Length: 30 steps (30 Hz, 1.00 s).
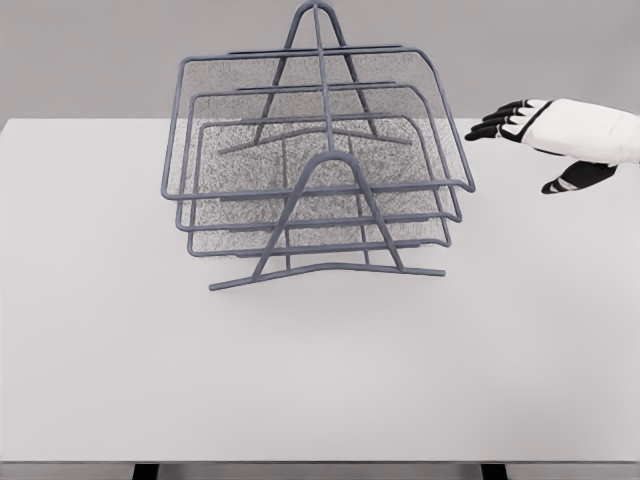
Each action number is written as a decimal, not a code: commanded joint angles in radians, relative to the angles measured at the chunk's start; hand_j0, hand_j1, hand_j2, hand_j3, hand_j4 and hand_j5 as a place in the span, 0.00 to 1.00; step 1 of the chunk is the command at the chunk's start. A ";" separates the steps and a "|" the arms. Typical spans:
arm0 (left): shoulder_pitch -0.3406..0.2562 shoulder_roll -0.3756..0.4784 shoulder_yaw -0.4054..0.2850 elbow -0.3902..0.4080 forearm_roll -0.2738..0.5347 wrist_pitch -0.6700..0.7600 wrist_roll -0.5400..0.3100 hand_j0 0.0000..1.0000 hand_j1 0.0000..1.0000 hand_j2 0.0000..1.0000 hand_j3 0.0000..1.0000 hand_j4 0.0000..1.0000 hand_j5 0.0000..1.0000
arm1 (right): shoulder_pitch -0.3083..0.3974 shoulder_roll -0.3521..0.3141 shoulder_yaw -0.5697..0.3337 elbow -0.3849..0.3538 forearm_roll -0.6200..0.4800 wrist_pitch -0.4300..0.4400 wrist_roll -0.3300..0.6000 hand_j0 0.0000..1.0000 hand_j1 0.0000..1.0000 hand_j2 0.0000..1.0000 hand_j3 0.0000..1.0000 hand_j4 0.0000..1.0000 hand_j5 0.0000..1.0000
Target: Pull out the upper folder box with right arm
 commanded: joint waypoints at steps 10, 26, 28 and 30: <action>0.000 0.000 0.000 0.001 0.000 0.000 0.000 1.00 1.00 1.00 1.00 1.00 1.00 | -0.040 0.149 0.017 0.000 0.067 -0.001 0.000 1.00 1.00 1.00 1.00 1.00 1.00; -0.002 0.000 0.000 0.001 0.000 0.000 0.000 1.00 1.00 1.00 1.00 1.00 1.00 | -0.041 0.152 0.025 0.038 0.057 -0.001 0.000 1.00 1.00 1.00 1.00 1.00 1.00; 0.000 0.000 0.000 0.001 0.000 0.000 -0.001 1.00 1.00 1.00 1.00 1.00 1.00 | -0.009 0.155 0.028 0.034 0.062 -0.001 0.000 1.00 1.00 1.00 1.00 1.00 1.00; 0.000 0.000 0.000 0.001 0.000 0.000 0.000 1.00 1.00 1.00 1.00 1.00 1.00 | 0.011 0.154 0.025 0.026 0.064 -0.001 0.000 1.00 1.00 1.00 1.00 1.00 1.00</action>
